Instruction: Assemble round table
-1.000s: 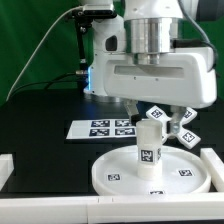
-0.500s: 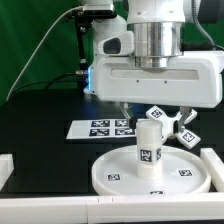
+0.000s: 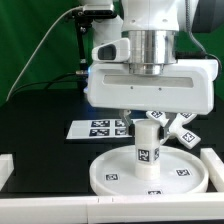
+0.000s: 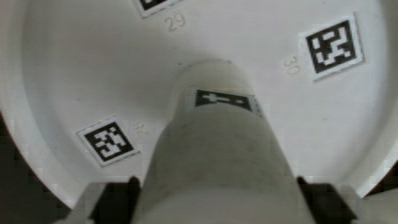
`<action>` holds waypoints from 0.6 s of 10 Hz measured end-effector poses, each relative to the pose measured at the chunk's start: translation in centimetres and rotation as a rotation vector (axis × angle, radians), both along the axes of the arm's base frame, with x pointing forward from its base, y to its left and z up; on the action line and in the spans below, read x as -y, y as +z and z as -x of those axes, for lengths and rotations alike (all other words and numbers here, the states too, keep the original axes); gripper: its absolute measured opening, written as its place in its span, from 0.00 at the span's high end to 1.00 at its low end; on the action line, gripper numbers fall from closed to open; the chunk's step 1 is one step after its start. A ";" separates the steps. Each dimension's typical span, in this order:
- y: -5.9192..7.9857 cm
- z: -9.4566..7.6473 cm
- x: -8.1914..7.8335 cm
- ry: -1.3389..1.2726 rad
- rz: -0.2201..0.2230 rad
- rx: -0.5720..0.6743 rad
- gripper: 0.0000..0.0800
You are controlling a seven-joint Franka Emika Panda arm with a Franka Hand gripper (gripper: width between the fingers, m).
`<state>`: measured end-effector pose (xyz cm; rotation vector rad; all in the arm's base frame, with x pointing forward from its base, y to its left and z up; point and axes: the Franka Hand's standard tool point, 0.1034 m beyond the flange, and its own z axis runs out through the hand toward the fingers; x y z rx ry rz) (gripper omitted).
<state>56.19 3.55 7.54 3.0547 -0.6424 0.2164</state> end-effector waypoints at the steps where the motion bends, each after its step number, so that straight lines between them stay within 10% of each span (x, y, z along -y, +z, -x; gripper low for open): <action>1: 0.0 0.0 0.0 -0.094 -0.013 0.004 0.49; 6: -0.1 -0.1 0.2 -0.471 -0.064 0.025 0.49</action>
Offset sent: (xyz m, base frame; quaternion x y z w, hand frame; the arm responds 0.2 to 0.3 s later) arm 0.0000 0.0000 0.0000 0.0000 0.0000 0.1296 0.9916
